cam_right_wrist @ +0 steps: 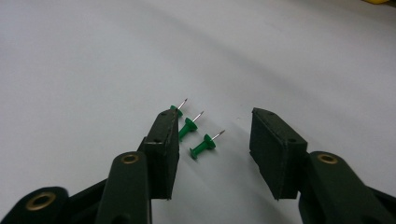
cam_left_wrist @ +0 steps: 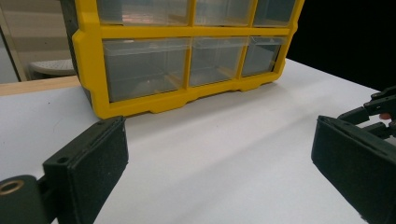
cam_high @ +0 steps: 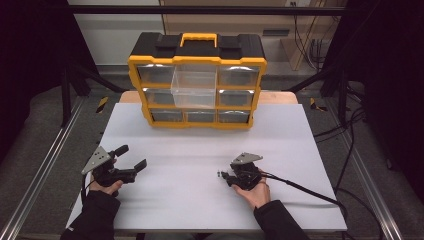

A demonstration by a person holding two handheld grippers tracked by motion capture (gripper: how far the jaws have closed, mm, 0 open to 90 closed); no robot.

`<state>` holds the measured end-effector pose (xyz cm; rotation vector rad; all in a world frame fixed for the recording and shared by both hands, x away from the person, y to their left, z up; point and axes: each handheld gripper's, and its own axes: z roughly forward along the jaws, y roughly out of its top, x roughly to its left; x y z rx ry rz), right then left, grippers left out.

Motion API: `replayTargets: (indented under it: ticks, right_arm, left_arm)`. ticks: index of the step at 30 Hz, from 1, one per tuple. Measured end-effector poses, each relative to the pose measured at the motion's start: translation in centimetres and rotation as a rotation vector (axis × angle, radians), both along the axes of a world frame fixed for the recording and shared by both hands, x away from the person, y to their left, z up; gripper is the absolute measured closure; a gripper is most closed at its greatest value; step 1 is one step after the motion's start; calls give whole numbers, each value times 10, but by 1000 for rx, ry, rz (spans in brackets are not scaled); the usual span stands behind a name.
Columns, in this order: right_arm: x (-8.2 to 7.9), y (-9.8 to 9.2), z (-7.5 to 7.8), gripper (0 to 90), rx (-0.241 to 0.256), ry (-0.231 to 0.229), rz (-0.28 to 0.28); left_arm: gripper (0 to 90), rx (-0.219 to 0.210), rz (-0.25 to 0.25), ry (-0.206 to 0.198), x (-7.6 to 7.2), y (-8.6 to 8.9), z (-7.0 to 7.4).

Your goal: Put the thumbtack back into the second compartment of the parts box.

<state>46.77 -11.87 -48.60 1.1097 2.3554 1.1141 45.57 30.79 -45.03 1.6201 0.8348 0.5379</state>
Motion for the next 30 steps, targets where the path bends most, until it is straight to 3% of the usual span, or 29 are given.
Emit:
replayTargets:
  ticks: [16, 23, 30]
  right_arm:
    - [1, 1, -4, 759, -24, -16, 24]
    - [2, 0, -3, 773, -11, 10, 17]
    - [2, -2, 3, 774, 18, 6, 18]
  left_arm:
    - [36, -1, 0, 0, 0, 0, 0]
    - [37, -1, -1, 0, 0, 0, 0]
    - [38, -2, -1, -1, -1, 0, 0]
